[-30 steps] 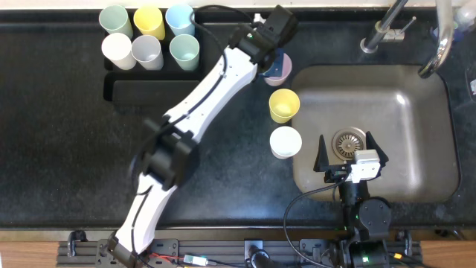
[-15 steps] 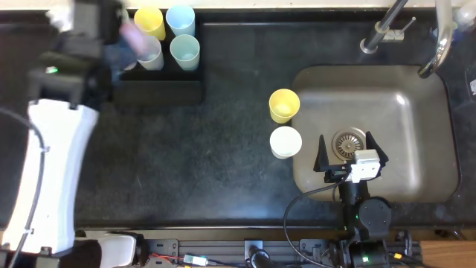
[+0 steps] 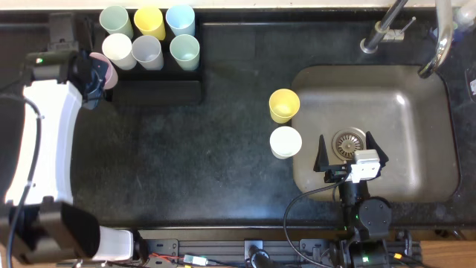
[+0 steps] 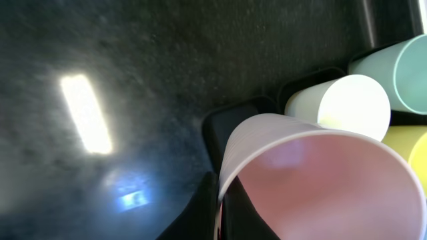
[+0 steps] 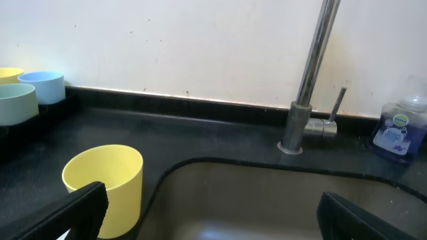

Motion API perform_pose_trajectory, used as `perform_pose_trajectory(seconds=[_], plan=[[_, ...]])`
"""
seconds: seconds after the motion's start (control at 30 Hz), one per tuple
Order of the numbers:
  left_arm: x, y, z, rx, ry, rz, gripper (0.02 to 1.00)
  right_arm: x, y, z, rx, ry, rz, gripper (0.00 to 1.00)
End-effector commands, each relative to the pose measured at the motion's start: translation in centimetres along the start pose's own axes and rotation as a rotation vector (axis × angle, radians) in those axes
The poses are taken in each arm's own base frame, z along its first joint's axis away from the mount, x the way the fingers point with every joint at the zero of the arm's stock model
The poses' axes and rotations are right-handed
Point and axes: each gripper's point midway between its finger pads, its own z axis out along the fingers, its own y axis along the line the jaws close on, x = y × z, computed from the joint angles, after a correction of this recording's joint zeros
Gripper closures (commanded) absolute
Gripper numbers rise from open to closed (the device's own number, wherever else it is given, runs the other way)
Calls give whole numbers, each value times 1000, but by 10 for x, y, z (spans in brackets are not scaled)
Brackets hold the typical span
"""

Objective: Store Cups

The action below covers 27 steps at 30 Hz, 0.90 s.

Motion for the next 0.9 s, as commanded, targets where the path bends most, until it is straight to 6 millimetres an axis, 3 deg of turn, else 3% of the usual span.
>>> perform_pose_trajectory(seconds=[0.03, 0.33, 0.67, 0.9], plan=[[13, -1, 31, -41, 54, -49, 982, 2, -2, 0, 9, -3, -3, 5], [22, -6, 64, -77, 75, -61, 982, 2, -2, 0, 9, -3, -3, 5], [27, -5, 82, -107, 77, -52, 982, 3, -2, 0, 9, -3, -3, 5], [26, -2, 84, -124, 68, -47, 982, 2, -2, 0, 9, -3, -3, 5]])
